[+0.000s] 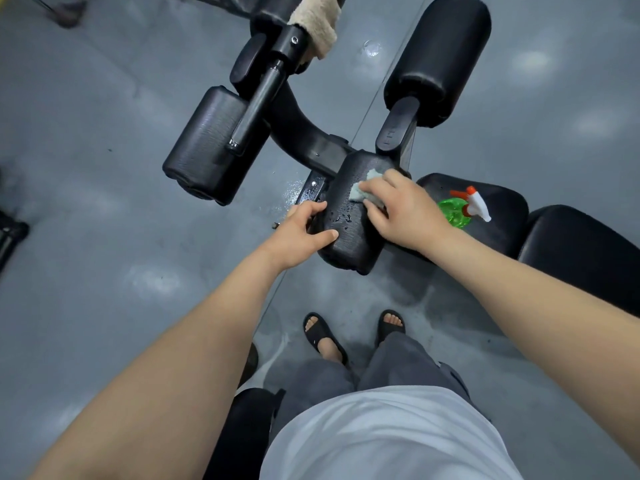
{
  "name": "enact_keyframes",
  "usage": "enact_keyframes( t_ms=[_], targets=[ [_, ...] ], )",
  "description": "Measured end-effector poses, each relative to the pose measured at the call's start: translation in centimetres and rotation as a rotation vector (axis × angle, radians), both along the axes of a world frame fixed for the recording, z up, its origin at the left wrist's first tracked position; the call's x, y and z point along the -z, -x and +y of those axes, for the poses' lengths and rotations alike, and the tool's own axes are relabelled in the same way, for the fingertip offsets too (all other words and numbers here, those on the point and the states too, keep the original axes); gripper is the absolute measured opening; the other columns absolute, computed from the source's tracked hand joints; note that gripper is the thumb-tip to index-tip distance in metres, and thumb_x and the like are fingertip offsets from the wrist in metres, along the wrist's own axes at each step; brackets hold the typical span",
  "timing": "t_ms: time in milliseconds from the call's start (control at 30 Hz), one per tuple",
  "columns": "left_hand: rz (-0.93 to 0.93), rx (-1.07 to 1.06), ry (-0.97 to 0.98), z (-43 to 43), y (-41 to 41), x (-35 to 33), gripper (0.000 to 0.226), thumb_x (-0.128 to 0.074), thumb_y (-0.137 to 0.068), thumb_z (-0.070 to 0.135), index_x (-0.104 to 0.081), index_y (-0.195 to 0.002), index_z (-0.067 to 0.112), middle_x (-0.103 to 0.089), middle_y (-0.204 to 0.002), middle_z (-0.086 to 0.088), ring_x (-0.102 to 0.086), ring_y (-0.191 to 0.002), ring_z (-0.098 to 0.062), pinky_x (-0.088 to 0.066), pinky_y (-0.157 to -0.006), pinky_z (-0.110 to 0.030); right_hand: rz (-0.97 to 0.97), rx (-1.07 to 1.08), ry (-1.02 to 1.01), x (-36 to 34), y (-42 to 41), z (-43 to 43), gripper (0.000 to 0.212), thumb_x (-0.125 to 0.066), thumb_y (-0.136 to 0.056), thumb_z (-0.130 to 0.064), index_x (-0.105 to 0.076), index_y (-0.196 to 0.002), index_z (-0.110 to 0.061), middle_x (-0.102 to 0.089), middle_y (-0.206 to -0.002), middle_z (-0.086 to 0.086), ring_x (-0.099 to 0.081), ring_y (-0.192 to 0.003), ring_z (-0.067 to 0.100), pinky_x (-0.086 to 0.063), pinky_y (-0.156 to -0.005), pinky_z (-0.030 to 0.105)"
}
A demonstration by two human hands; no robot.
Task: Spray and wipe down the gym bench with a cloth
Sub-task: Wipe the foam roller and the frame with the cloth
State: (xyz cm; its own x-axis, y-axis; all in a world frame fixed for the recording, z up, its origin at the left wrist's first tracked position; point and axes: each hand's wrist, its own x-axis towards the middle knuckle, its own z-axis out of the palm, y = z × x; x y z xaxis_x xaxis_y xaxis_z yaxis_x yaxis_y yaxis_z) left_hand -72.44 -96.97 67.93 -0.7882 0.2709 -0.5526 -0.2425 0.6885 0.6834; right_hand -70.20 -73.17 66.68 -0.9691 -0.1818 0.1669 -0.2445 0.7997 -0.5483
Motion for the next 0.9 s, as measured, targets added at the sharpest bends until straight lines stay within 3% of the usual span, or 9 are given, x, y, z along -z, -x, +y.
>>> enact_keyframes(
  t_ms=[133,233,367,500,567,767,900],
  targets=[
    [-0.013,-0.018,-0.024,0.0,0.1,0.1,0.062,-0.078,-0.089,0.03,-0.049,-0.143,0.029,-0.042,-0.136,0.006,-0.049,-0.13,-0.012,-0.036,-0.118,-0.035,0.012,0.12,-0.109,-0.3,2.0,1.1,0.031,-0.052,-0.099,-0.04,-0.061,-0.123,-0.024,-0.057,-0.1,0.007,-0.061,-0.092,0.035,-0.051,-0.063,0.04],
    [-0.017,-0.014,-0.017,0.0,0.1,-0.1,0.063,-0.077,-0.09,0.029,-0.049,-0.145,0.027,-0.042,-0.137,0.005,-0.049,-0.131,-0.013,-0.036,-0.116,-0.03,-0.03,0.226,-0.091,-0.8,3.6,0.6,0.03,-0.051,-0.1,-0.037,-0.059,-0.124,-0.023,-0.058,-0.102,0.011,-0.06,-0.092,0.038,-0.053,-0.067,0.043],
    [-0.007,-0.028,-0.036,-0.1,-0.2,0.0,0.063,-0.079,-0.089,0.029,-0.05,-0.145,0.026,-0.041,-0.137,0.003,-0.05,-0.13,-0.011,-0.036,-0.113,-0.025,-0.033,0.13,-0.087,-1.0,2.7,-1.0,0.029,-0.055,-0.095,-0.033,-0.065,-0.119,-0.019,-0.059,-0.1,0.013,-0.062,-0.087,0.04,-0.053,-0.068,0.044],
    [0.024,-0.046,-0.057,0.0,-0.7,0.4,0.064,-0.081,-0.084,0.033,-0.051,-0.141,0.029,-0.04,-0.132,0.005,-0.052,-0.127,-0.012,-0.042,-0.114,-0.039,0.005,-0.058,-0.098,-1.0,0.4,-1.3,0.025,-0.058,-0.093,-0.032,-0.068,-0.114,-0.022,-0.058,-0.089,0.006,-0.062,-0.078,0.035,-0.05,-0.058,0.038],
    [0.039,-0.052,-0.05,0.2,-0.9,0.5,0.067,-0.08,-0.079,0.04,-0.052,-0.139,0.032,-0.04,-0.13,0.007,-0.05,-0.128,-0.012,-0.043,-0.113,-0.042,0.009,-0.041,-0.113,-1.0,1.1,-0.7,0.025,-0.058,-0.095,-0.033,-0.067,-0.116,-0.022,-0.058,-0.093,0.006,-0.062,-0.08,0.035,-0.05,-0.06,0.038],
    [0.105,-0.058,-0.006,0.8,-1.7,0.3,0.074,-0.074,-0.07,0.05,-0.052,-0.139,0.031,-0.039,-0.127,0.004,-0.046,-0.13,-0.015,-0.035,-0.117,-0.037,-0.058,0.236,-0.092,-1.1,4.1,0.0,0.03,-0.053,-0.1,-0.034,-0.062,-0.125,-0.022,-0.059,-0.106,0.014,-0.06,-0.088,0.042,-0.052,-0.069,0.043],
    [0.136,-0.071,0.002,1.0,-2.0,0.5,0.075,-0.074,-0.068,0.052,-0.053,-0.137,0.032,-0.039,-0.125,0.005,-0.047,-0.129,-0.016,-0.037,-0.116,-0.038,-0.026,0.057,-0.081,-1.0,1.7,-0.9,0.029,-0.057,-0.095,-0.031,-0.066,-0.121,-0.021,-0.059,-0.102,0.01,-0.062,-0.087,0.038,-0.054,-0.066,0.044]
  ],
)
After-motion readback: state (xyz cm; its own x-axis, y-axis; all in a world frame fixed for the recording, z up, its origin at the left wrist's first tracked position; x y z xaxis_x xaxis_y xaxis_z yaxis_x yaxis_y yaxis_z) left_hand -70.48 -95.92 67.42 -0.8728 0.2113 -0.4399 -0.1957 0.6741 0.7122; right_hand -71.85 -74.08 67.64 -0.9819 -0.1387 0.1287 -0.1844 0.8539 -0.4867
